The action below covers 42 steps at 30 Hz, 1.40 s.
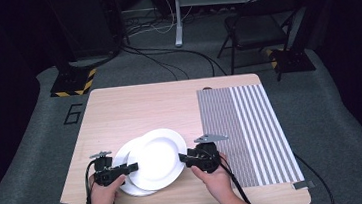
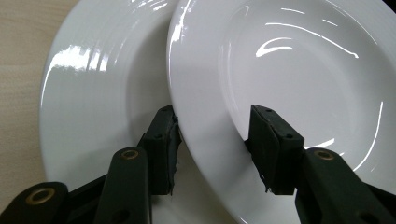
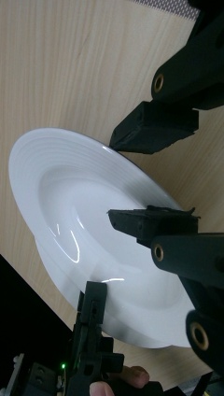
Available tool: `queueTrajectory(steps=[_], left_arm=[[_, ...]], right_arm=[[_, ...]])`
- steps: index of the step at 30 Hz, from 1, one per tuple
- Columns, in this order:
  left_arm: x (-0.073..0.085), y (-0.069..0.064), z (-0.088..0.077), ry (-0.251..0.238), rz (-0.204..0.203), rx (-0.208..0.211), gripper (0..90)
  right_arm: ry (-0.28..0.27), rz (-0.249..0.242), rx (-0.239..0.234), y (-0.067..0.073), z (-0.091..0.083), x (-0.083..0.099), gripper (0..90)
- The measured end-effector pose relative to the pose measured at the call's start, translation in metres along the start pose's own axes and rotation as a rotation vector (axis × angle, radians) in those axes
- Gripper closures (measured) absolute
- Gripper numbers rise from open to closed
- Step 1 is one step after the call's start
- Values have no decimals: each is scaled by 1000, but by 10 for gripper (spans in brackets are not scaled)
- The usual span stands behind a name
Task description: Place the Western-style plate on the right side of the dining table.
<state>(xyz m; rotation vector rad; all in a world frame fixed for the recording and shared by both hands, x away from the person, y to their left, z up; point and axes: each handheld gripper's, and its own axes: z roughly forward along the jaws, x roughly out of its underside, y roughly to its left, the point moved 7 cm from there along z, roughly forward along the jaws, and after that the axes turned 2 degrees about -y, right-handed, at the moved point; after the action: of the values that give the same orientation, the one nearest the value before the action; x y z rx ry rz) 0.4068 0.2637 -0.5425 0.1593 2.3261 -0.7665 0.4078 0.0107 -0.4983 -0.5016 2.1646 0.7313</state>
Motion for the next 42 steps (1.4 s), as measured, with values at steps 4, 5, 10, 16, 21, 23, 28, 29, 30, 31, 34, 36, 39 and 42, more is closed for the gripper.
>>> queueTrajectory(steps=[4, 5, 10, 16, 21, 23, 28, 29, 30, 31, 34, 36, 39, 42], left_arm=[[0, -2, -3, -10, 12, -9, 538], [0, -3, -4, -17, 16, -13, 538], [0, -6, -9, -43, 20, -22, 544], [2, -9, -13, -55, 21, -44, 544], [2, -11, -17, -77, 11, -45, 544], [2, -13, -19, -98, -2, -43, 545], [3, -18, -22, -117, 6, -69, 544], [3, -18, -23, -117, 12, -78, 544], [3, -19, -23, -123, 16, -91, 544], [3, -19, -23, -123, 16, -91, 544], [4, -20, -24, -129, 22, -108, 544], [4, -21, -25, -133, 18, -115, 544], [4, -23, -28, -146, 36, -141, 542], [4, -25, -30, -159, 37, -149, 542]], right_arm=[[-8, 12, 27, -2, 1, 3, 531], [-10, 20, 29, -2, 1, 3, 510], [-13, 34, 52, 0, 4, 5, 456], [-8, 19, 68, 6, 10, 6, 452], [-6, 23, 85, 6, 12, 6, 450], [3, 32, 88, 6, 13, 7, 440], [8, 32, 103, 6, 15, 7, 437], [8, 32, 103, 6, 15, 7, 437], [10, 32, 110, 6, 16, 7, 433], [10, 32, 110, 6, 16, 7, 433], [8, 22, 111, 6, 17, 7, 430], [11, 19, 117, 7, 17, 7, 429], [19, 4, 131, 8, 19, 8, 429], [30, -10, 150, 9, 22, 10, 429]])
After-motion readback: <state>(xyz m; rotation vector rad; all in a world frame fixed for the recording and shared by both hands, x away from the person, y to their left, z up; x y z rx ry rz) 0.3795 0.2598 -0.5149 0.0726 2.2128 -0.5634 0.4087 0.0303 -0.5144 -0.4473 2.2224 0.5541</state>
